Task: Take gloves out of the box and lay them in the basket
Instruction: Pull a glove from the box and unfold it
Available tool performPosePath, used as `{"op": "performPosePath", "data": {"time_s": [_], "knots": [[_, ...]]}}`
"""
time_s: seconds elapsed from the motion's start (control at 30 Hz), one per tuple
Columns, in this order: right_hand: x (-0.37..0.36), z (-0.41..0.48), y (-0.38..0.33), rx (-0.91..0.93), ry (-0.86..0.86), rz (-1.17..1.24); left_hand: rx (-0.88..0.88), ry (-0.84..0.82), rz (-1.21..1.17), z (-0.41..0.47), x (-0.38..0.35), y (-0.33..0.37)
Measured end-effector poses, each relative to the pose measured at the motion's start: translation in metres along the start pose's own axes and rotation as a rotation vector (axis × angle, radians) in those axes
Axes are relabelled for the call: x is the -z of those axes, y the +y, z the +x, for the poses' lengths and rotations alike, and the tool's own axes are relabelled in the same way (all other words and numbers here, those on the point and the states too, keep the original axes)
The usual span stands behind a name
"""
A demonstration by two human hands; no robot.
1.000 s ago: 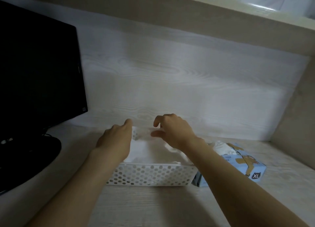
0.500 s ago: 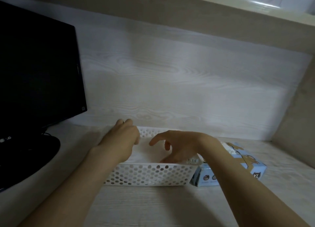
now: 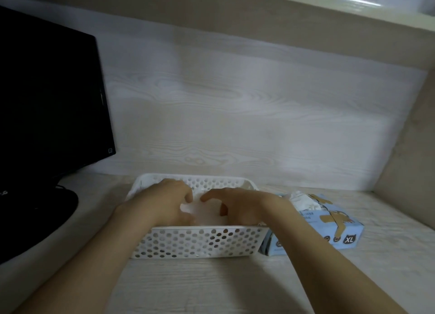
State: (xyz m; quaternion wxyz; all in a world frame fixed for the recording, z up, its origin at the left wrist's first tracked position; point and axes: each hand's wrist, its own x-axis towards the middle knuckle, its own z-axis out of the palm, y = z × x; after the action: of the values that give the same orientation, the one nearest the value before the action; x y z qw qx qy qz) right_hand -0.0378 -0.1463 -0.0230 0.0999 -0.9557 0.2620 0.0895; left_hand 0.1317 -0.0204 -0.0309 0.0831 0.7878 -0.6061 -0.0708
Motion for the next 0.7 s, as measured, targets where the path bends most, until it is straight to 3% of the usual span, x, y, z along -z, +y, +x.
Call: {"op": "performPosePath", "data": {"time_s": [0.1,0.27,0.4,0.57,0.7], "knots": [[-0.003,-0.010,0.005,-0.006,0.148,0.097,-0.017,0.202,0.047,-0.005,0.005,0.012],[-0.009,-0.023,0.016,0.055,0.585,0.181,-0.121,0.489,0.081,-0.012,-0.002,0.049],[-0.016,-0.036,0.032,-0.006,0.839,0.193,-0.271,0.604,0.057,-0.017,-0.013,0.072],[-0.023,-0.058,0.062,-0.097,1.022,0.096,-0.583,0.800,0.128,-0.028,-0.043,0.107],[-0.028,-0.082,0.092,-0.284,1.057,0.165,-0.642,0.809,0.232,-0.023,-0.073,0.126]]}}
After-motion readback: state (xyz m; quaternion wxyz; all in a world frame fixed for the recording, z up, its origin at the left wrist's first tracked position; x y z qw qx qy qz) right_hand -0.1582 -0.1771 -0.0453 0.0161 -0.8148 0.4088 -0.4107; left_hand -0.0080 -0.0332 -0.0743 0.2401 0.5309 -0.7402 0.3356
